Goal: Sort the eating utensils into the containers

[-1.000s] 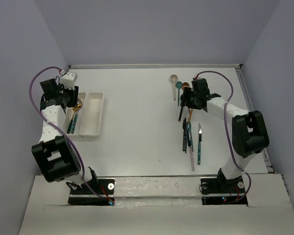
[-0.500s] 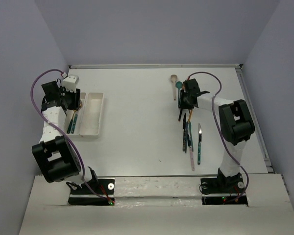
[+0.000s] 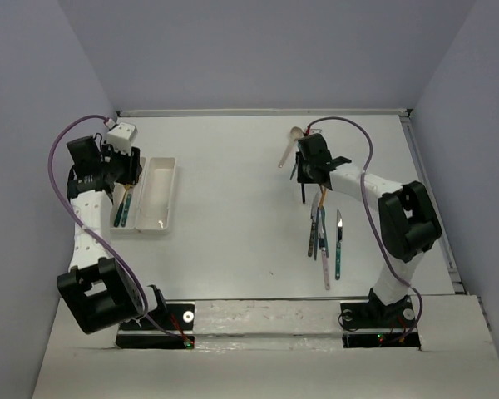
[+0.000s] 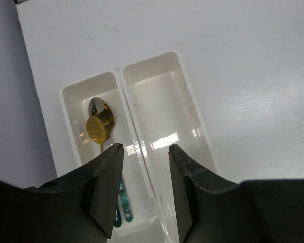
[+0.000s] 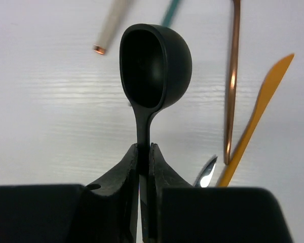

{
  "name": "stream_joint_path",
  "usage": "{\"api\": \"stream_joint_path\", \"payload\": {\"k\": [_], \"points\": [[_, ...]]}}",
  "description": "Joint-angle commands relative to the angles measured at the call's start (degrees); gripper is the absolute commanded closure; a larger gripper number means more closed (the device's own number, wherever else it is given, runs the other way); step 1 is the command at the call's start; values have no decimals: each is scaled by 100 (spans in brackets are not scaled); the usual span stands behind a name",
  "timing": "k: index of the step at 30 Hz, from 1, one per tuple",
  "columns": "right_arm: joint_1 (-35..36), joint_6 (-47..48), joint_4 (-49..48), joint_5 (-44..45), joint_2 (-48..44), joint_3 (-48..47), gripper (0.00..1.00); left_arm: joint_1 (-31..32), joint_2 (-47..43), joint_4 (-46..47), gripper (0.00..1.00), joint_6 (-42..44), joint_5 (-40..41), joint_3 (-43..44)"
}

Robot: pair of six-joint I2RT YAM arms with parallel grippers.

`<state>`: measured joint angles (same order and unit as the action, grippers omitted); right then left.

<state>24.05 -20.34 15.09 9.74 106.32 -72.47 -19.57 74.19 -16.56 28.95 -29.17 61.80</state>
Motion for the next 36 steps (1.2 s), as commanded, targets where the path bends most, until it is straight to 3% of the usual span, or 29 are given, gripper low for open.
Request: {"api": "stream_joint_path", "payload": {"k": [1,2,6,8,18,28,36], "points": [[1327,846,-1172,1117,-1253,179,100,471,-598,-207,48,-179,-800,139],[1547,995,-2011,1022,-1394,293,100,629,-764,-242,47,-214,-1027,174],[2181,1190,-3788,-154,-1764,742,100,1464,-1266,-269,37,-302,-1633,148],[2454,1234,-4136,-471,-1624,612,100,1736,-1539,-173,32,-407,-2003,96],[3114,1401,-4831,-930,-1017,57,100,1878,-1970,495,27,-1076,-2452,-379],[3167,1384,-5069,-1395,-929,66,100,1896,-1724,1119,24,-1726,-2822,-643],[3167,1296,-5104,-1782,-736,-110,100,1905,-2031,1875,25,-2253,-2867,-871]]}}
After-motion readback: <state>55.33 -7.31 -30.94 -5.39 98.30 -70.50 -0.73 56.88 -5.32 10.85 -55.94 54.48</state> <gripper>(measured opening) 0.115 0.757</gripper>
